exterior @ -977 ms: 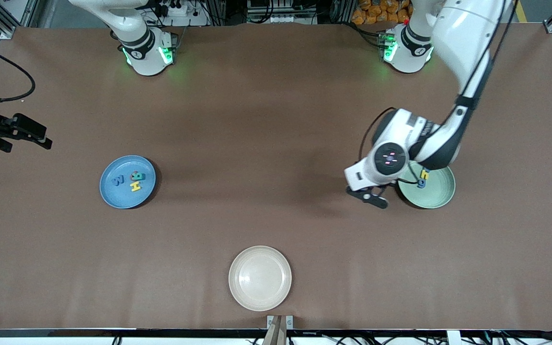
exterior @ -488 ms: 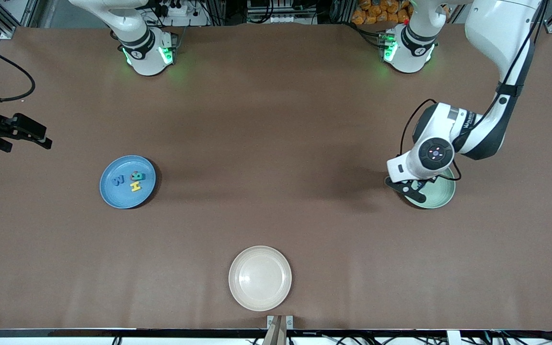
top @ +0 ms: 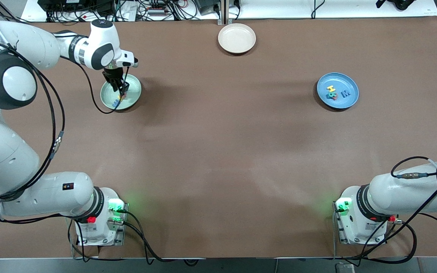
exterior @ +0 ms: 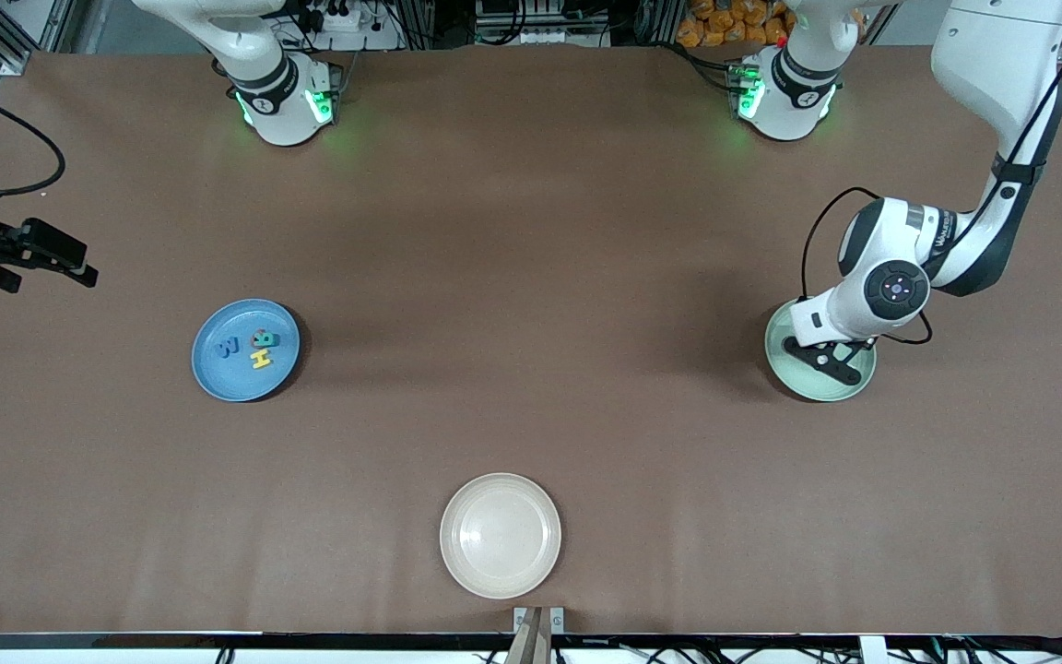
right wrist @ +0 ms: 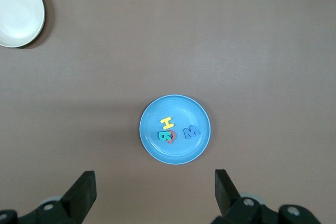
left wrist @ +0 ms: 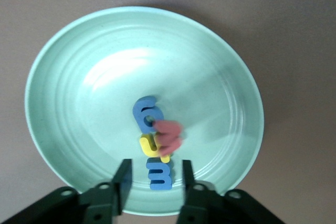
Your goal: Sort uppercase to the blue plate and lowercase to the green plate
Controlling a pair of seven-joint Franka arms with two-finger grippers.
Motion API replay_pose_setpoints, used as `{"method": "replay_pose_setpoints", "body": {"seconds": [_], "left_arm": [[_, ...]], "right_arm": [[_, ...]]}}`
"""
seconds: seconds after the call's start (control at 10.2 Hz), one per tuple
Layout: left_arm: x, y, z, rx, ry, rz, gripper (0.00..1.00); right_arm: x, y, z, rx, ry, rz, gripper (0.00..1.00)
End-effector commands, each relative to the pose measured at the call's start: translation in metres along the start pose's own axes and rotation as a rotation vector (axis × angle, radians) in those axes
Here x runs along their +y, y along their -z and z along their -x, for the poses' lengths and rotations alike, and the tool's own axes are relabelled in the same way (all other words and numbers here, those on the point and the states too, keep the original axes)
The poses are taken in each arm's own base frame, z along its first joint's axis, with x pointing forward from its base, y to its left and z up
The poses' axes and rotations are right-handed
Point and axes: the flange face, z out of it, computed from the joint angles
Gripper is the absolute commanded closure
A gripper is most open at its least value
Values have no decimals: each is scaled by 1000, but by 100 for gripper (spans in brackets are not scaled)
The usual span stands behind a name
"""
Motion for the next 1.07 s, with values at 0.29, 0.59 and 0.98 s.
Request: {"method": "replay_pose_setpoints", "body": {"seconds": [0.29,0.59,0.98], "left_arm": [[-71,130,2,138,242,66,0],[-112,197,12,268,384,123,0],[-120,268,39,290,472,131,0]], "right_arm": [[5,9,2,7,-15,-16,0],[4,12,3,10,-11,-16,0],[0,38,17,-20,-6,-12,0]]}}
